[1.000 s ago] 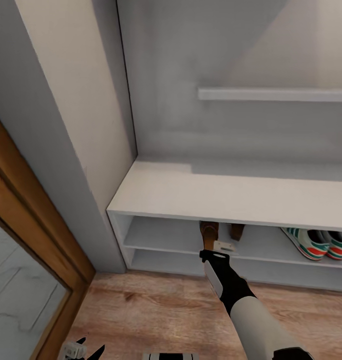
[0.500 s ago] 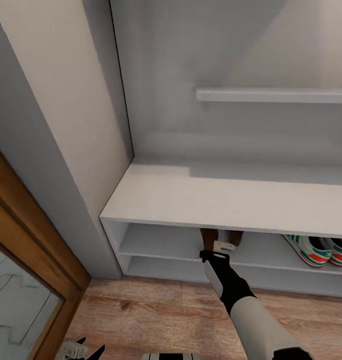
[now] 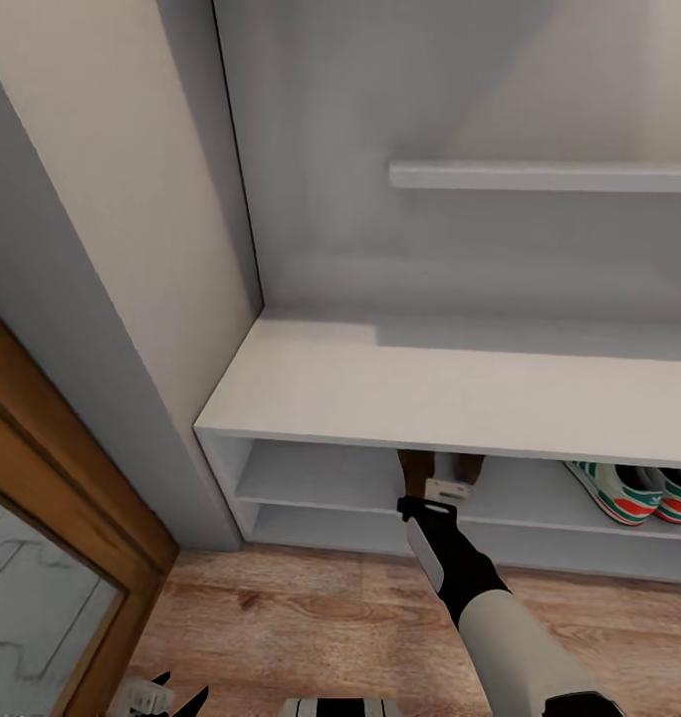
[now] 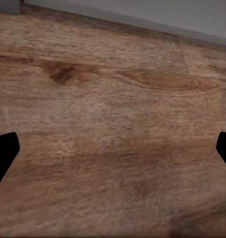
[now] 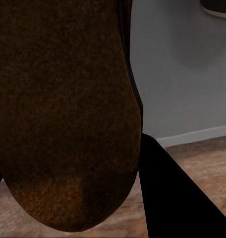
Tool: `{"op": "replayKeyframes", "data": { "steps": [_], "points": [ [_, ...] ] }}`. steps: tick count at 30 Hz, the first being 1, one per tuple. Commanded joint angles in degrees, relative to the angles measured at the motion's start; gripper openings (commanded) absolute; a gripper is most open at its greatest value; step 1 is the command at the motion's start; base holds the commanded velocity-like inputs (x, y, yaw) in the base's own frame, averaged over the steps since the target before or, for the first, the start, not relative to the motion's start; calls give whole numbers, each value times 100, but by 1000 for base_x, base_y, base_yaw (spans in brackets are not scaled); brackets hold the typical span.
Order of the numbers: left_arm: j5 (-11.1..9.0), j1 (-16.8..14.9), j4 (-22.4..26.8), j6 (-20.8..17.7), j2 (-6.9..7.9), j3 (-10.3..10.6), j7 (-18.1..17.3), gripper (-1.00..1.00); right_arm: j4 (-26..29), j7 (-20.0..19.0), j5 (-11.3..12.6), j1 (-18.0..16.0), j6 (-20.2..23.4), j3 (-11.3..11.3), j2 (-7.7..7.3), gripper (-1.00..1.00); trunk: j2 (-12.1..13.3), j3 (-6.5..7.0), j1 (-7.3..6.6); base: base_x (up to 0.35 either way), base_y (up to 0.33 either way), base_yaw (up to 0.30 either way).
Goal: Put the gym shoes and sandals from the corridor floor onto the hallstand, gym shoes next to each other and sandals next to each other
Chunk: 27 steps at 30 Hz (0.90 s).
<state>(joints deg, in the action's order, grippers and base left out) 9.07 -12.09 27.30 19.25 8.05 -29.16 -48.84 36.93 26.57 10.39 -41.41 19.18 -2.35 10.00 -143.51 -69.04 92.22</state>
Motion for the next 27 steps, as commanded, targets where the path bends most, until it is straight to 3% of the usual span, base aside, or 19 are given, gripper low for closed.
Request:
{"op": "replayKeyframes", "data": {
  "steps": [1, 11, 18, 27],
  "points": [
    [54, -4, 3, 26, -5, -46, -29, 100, -28, 50, 42, 1, 33, -2, 0, -100, -1, -12, 0, 0, 0, -85],
    [40, -4, 3, 35, -1, -47, -23, 100, -28, 50, 42, 1, 28, -2, 0, -100, -1, -50, 0, 4, 0, -62],
    [41, -4, 3, 35, -3, -46, -21, 100, -28, 58, 42, 1, 25, -2, 0, -100, -1, -50, 0, 204, 0, -2],
    [49, -5, 3, 28, -5, -46, -14, 100, -28, 59, 42, 1, 27, -2, 0, -100, -1, -50, 0, 47, 0, 0]
  ]
}}
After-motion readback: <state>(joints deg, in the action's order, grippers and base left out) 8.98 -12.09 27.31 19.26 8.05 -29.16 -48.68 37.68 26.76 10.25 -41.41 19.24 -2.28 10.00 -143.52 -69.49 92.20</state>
